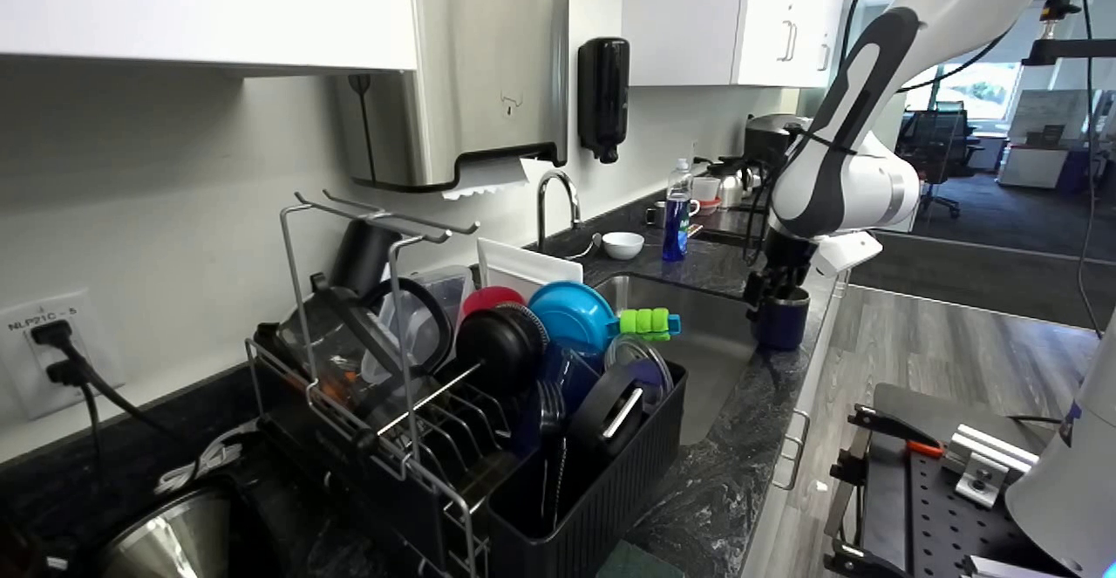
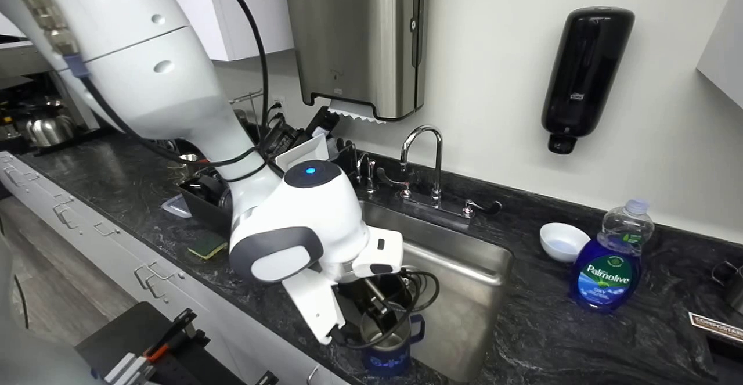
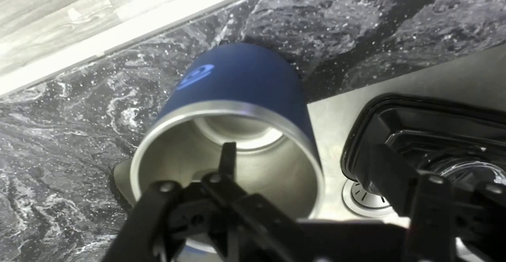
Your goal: Take the blue travel mug from the plate rack and place is on the edge of the sink
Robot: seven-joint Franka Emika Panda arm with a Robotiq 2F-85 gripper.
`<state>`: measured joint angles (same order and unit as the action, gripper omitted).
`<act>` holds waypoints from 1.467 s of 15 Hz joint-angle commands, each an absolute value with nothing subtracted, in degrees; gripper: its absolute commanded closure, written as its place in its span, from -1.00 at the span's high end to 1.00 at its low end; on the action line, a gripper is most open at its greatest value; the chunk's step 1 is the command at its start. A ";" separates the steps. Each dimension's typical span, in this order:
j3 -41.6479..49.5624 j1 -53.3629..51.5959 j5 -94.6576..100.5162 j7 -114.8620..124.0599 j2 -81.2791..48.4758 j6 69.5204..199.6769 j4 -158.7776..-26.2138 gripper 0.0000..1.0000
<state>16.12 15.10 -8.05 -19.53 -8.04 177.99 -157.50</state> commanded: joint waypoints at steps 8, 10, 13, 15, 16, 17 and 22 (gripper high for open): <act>26.10 11.02 10.54 -13.45 0.53 172.84 -158.30 1.00; 25.71 11.77 15.12 -11.17 5.16 168.57 -158.62 1.00; 22.71 13.16 21.46 -6.97 13.98 159.88 -159.36 1.00; 18.21 14.26 18.23 -8.49 19.37 155.48 -159.99 1.00; 17.36 13.41 16.49 -9.67 22.00 153.52 -160.00 1.00; 16.23 12.33 14.82 -9.64 24.05 151.67 -159.71 1.00; 12.63 6.74 7.55 -10.67 28.83 145.67 -156.31 1.00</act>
